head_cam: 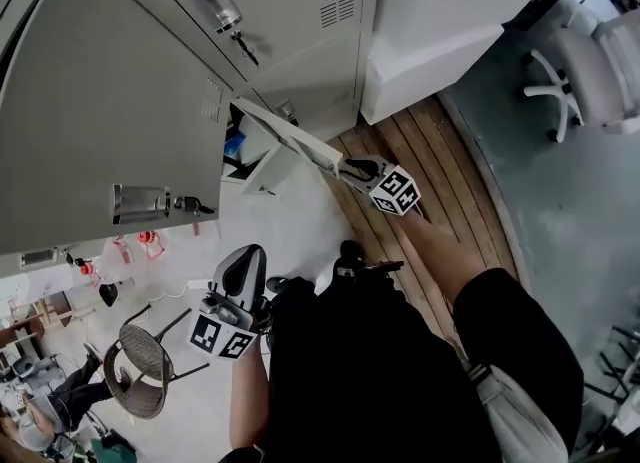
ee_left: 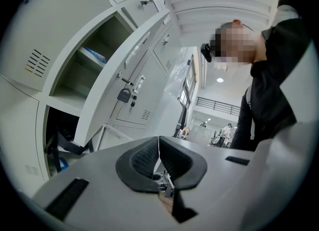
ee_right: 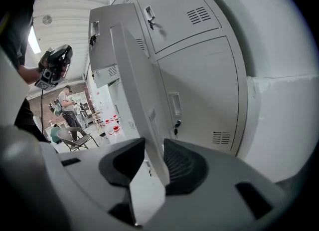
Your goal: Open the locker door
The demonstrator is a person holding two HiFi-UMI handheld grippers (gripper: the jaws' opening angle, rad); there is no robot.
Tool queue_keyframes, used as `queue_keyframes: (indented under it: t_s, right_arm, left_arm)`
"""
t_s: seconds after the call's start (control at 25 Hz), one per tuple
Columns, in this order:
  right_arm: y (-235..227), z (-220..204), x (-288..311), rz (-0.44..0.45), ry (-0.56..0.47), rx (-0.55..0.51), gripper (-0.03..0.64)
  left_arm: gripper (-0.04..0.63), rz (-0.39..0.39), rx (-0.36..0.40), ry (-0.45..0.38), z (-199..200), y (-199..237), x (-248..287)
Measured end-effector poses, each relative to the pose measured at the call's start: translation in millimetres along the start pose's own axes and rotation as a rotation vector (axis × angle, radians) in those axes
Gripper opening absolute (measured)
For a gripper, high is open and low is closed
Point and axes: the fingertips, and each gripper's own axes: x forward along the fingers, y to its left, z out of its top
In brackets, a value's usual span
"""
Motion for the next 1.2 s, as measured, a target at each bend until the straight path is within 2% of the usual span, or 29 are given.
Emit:
queue_keyframes:
  t_s: [0.32, 0.6, 0.88, 1.2]
  right_arm:
    - [15.8, -2.1, 3.7, -0.007, 0.031, -0.043, 0.111]
    - [40.4, -3.2, 12.9, -0.033, 0.06, -0.063, 0.083]
    - [101.7, -6.2, 49.7, 0.008, 0.119, -0.086, 0.109]
    - [183.5, 14.5, 135.8, 0.082, 0.184, -0.137, 0.117]
  left_arm:
    - [0.017, 0.002, -0.025, -0.019, -3.1, 3.8, -19.4]
    - [0.017, 0.007, -0.045, -0.053, 4.6, 27.1, -53.5]
    - [0.017, 0.001, -0.06, -0.074, 18.7, 73.7, -105.7]
    - [0.017, 0.025, -0.022, -0.137, 65.8, 135.1, -178.6]
